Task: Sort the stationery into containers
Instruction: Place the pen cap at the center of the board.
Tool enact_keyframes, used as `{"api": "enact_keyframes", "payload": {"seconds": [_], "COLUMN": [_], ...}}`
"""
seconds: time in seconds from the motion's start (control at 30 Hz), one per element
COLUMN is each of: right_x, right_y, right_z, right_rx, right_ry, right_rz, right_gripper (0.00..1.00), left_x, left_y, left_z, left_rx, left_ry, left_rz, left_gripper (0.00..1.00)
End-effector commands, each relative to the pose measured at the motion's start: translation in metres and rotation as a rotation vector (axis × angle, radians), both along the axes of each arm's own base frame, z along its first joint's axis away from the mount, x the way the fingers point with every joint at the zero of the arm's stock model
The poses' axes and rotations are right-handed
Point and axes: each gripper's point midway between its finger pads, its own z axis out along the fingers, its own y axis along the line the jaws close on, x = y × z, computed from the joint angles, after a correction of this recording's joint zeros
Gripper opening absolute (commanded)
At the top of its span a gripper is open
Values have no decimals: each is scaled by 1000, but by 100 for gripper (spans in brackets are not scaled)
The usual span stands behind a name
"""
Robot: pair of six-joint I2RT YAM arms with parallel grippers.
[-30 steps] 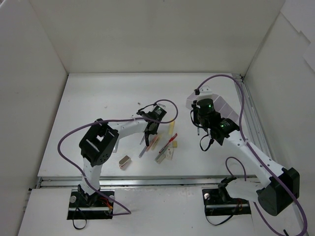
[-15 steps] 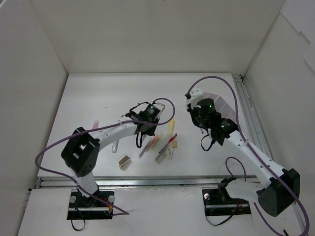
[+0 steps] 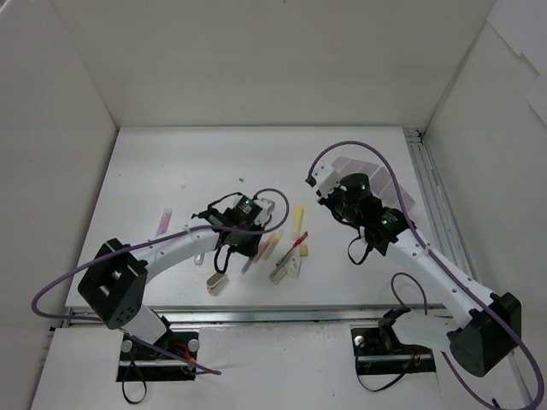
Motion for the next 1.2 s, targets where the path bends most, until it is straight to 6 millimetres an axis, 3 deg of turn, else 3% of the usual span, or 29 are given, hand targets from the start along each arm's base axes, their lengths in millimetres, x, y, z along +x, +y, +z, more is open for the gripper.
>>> {"api": "enact_keyframes", "payload": {"seconds": [0.0,0.2,0.3,0.53,0.57,0.7,0.83,0.93,1.17], "right_x": [23,32,33,34,34,35,36,37,39], "right_y": [-8,-9,-11,-12,-12,-12,-10,-10,-10], "right_z": [24,16,16,15,13,13,13,10,11], "right_rx": [46,49,48,46,42,41,43,39,40], "right_ry": [-82,-61,-59,-59,-56,-55,-53,-47,-47], "right_rz": [-147,-208,-218,-230,-231,-234,-233,-233,-244], "right_gripper": [0,0,0,0,0,0,0,0,0], "left_x": [-16,-5,4,25,27,28,21,17,3], "left_y": [37,71,75,62,65,70,74,77,79], "left_z": [-11,-38,-46,-56,-60,-61,-58,-60,-70], "left_rx": [106,165,158,166,173,161,156,161,154], "left_ry": [40,54,57,46,57,62,66,70,118], "left_rz": [151,335,360,303,310,318,327,328,348], "left_gripper": [0,0,0,0,2,29,42,41,30]}}
